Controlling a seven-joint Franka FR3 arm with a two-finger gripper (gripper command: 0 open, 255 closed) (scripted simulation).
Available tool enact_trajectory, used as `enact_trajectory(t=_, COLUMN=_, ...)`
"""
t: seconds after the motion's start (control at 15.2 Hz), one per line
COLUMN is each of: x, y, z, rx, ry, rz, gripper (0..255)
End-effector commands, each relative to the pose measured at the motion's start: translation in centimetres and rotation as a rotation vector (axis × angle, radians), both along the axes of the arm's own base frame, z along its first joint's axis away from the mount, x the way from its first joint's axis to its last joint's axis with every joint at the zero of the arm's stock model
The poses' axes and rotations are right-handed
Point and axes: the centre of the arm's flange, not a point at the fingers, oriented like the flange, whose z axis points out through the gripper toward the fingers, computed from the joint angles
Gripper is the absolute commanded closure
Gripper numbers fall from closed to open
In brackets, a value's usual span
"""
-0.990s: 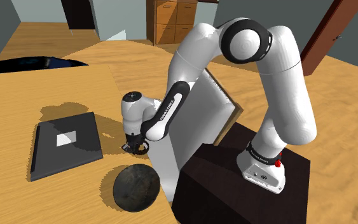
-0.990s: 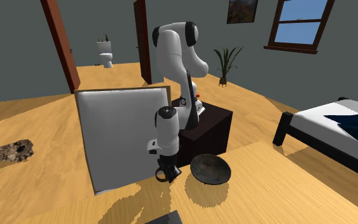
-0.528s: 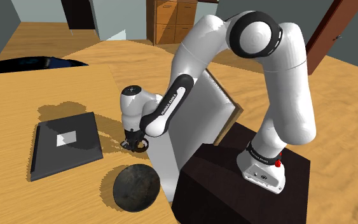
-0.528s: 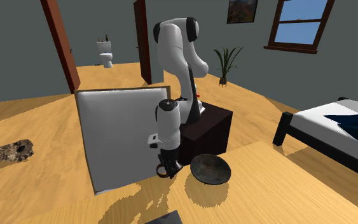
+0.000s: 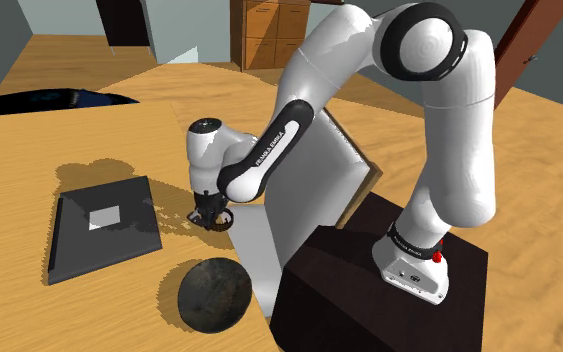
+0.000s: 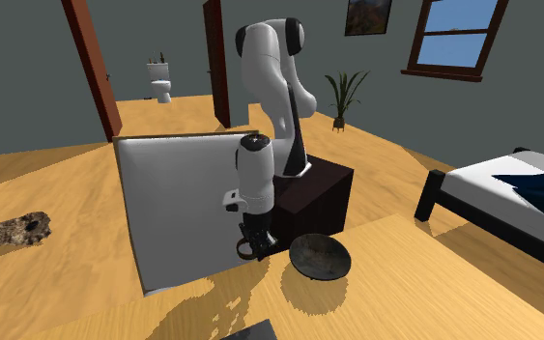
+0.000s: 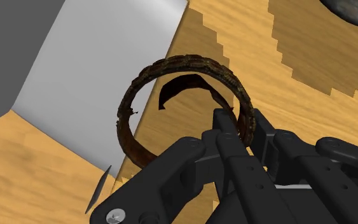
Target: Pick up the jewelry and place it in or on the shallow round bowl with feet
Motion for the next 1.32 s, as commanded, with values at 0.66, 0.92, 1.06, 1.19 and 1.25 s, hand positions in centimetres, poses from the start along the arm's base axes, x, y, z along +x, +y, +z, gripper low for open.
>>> enact_trajectory(t=0.66, x=-2.8, y=2.8, z=4.6, rx=0.0, ry=0.0, rz=0.0, gripper=255)
enact_trajectory(t=0.92, x=-6.5, y=6.6, z=4.7, rx=0.0, ry=0.0, rz=0.0, gripper=255)
enact_trajectory(t=1.06, x=-8.3, y=8.5, z=4.7, rx=0.0, ry=0.0, rz=0.0, gripper=255)
enact_trajectory(t=1.19, x=-10.2, y=10.4, z=4.7, rx=0.0, ry=0.0, rz=0.0, gripper=255)
enact_trajectory(t=1.25, x=-11.1, y=11.3, z=4.7, rx=0.0, ry=0.0, rz=0.0, gripper=255)
